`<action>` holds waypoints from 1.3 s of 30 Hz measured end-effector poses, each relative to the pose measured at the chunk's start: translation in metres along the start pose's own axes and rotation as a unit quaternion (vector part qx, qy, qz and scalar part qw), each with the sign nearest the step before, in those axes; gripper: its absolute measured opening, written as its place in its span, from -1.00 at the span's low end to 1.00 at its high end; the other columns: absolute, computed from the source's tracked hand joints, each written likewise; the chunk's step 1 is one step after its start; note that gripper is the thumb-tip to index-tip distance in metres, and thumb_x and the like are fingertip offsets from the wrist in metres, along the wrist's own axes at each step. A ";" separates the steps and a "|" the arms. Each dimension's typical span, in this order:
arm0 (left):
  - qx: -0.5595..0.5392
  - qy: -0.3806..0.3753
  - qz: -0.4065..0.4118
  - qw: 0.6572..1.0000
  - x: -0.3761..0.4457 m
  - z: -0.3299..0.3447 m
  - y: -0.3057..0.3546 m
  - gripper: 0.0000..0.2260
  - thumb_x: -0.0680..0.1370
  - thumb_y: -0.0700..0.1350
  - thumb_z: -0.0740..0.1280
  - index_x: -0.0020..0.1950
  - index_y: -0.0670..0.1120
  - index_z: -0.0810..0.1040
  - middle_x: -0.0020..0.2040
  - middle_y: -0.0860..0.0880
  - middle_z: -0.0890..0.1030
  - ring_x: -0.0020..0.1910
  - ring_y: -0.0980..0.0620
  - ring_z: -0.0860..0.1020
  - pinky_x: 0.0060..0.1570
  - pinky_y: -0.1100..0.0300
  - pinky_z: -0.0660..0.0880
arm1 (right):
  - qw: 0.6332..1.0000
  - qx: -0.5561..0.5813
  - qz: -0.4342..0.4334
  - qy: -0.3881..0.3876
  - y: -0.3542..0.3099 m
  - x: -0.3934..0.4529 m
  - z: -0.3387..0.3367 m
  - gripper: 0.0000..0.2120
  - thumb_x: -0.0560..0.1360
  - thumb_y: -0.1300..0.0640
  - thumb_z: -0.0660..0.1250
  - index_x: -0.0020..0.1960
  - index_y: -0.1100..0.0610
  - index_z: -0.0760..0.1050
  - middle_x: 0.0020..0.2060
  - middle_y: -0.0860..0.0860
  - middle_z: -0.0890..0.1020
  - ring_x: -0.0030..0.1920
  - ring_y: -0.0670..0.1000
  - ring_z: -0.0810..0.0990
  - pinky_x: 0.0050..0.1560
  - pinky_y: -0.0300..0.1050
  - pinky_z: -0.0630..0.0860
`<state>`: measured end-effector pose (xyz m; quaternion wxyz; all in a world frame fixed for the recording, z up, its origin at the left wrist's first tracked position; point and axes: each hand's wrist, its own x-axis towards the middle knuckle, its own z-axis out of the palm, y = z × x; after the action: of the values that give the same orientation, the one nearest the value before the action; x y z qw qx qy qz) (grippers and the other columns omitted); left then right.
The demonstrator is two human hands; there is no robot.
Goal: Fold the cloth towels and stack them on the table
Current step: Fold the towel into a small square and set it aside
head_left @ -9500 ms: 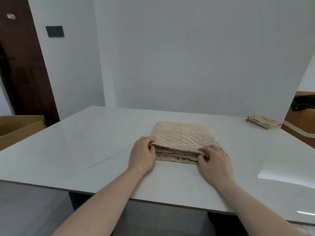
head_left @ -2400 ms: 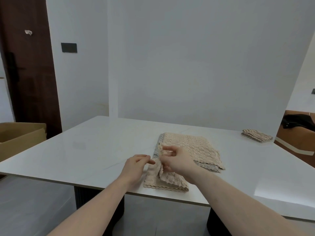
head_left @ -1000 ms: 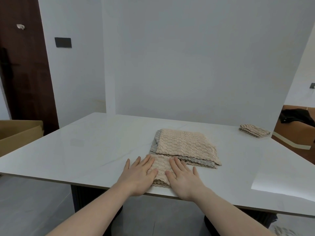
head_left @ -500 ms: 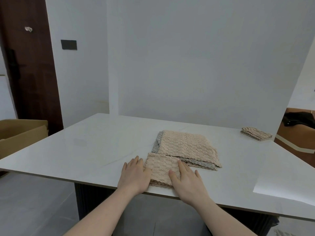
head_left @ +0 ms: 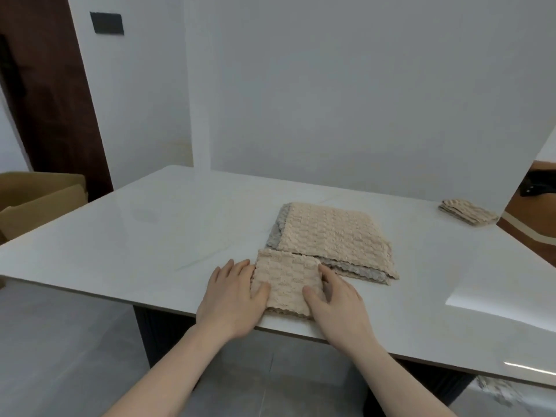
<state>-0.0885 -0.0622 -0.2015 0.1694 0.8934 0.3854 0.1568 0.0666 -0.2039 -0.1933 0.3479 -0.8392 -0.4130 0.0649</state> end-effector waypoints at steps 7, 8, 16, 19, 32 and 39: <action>-0.012 0.014 0.012 1.000 0.001 0.004 -0.004 -0.49 0.62 0.25 -0.04 0.50 0.08 0.27 0.56 0.16 0.28 0.62 0.07 0.05 0.61 0.05 -0.01 | 0.998 0.055 0.017 -0.003 0.003 0.002 -0.002 -0.38 0.52 -0.25 0.29 0.55 -0.25 0.24 0.20 -0.32 0.54 0.30 -0.18 0.41 0.42 -0.01 0.37; -0.012 0.015 0.017 1.000 0.000 0.003 -0.004 -0.49 0.60 0.27 -0.06 0.49 0.11 0.27 0.54 0.19 0.30 0.62 0.08 0.06 0.60 0.06 0.00 | 0.998 0.063 0.024 -0.008 0.003 0.002 -0.002 -0.38 0.51 -0.25 0.30 0.53 -0.28 0.24 0.15 -0.35 0.53 0.29 -0.21 0.40 0.42 -0.03 0.36; -0.049 -0.012 0.006 0.999 0.008 -0.001 -0.006 -0.55 0.60 0.22 0.12 0.46 0.13 0.35 0.50 0.27 0.29 0.61 0.13 0.08 0.60 0.02 0.03 | 0.991 0.077 0.100 -0.034 -0.003 0.009 -0.002 -0.37 0.46 -0.20 0.39 0.48 -0.40 0.26 0.12 -0.32 0.49 0.33 -0.17 0.35 0.48 0.03 0.32; -0.107 -0.075 -0.034 0.991 0.014 -0.017 -0.003 -0.63 0.59 0.17 0.27 0.38 0.12 0.44 0.49 0.29 0.26 0.61 0.14 0.04 0.61 0.02 -0.03 | 0.983 0.084 0.142 -0.082 -0.015 0.013 -0.020 -0.34 0.46 -0.12 0.45 0.50 -0.27 0.30 0.01 -0.32 0.54 0.25 -0.16 0.39 0.40 -0.04 0.36; -0.335 -0.134 -0.278 0.890 -0.044 -0.220 0.122 -0.81 0.54 -0.09 0.43 0.11 0.07 0.51 0.04 0.07 0.68 -0.02 0.11 0.66 -0.04 0.16 0.59 | 0.893 0.290 0.279 -0.200 -0.144 -0.020 -0.198 -0.76 0.48 0.24 0.44 0.11 0.01 0.62 -0.03 -0.03 0.73 -0.20 -0.02 0.75 -0.20 -0.14 0.63; -0.374 -0.060 -0.291 0.879 -0.053 -0.275 0.119 -0.70 0.59 -0.18 0.36 0.22 0.15 0.43 0.13 0.09 0.64 -0.03 0.10 0.66 -0.26 0.36 0.52 | 0.878 0.333 0.254 -0.234 -0.186 -0.006 -0.198 -0.76 0.49 0.20 0.45 0.14 0.02 0.61 0.00 -0.03 0.73 -0.12 0.01 0.76 -0.07 -0.02 0.68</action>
<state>-0.1598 -0.1284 0.0867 0.5519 0.6188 0.5295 0.1792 0.0212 -0.2355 0.0726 0.4721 -0.7101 -0.2093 0.4787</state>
